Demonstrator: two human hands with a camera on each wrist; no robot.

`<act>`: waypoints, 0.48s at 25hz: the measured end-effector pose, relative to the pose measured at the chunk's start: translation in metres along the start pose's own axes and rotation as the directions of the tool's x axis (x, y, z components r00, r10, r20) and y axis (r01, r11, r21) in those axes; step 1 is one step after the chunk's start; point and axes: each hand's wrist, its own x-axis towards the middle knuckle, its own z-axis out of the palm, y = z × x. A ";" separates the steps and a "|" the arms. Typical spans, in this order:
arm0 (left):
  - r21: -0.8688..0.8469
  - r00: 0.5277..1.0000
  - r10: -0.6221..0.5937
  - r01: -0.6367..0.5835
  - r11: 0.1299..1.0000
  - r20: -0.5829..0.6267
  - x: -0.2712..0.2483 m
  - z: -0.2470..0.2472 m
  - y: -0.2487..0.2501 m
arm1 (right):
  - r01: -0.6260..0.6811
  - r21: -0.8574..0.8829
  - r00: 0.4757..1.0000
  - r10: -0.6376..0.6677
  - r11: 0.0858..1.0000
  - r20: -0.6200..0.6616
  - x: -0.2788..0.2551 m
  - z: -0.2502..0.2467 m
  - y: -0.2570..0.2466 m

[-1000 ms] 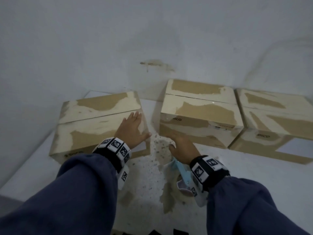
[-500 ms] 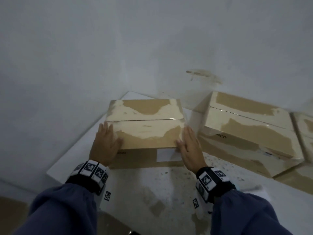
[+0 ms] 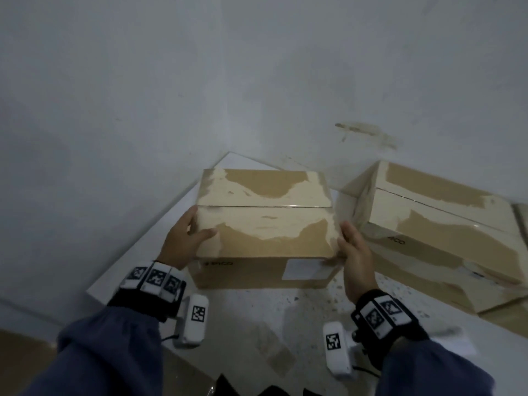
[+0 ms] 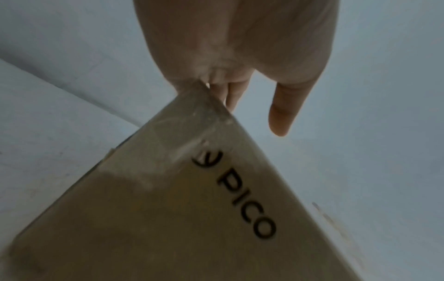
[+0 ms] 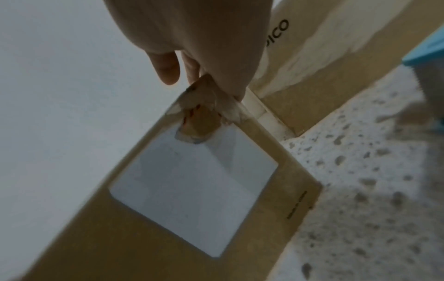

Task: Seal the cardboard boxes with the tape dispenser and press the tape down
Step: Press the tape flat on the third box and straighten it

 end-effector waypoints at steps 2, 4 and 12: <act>-0.065 0.992 -0.051 0.059 0.996 0.116 0.011 -0.011 0.004 | -0.030 0.024 1.000 0.030 0.999 0.008 0.003 -0.003 -0.007; -0.066 0.982 -0.051 0.064 0.996 0.181 0.020 -0.018 0.008 | -0.013 -0.069 1.000 0.015 0.998 0.028 0.005 -0.009 -0.013; 0.454 0.913 -0.129 -0.066 0.889 0.387 0.068 -0.039 0.025 | 0.113 -0.526 0.977 0.001 0.843 0.212 0.014 -0.031 -0.035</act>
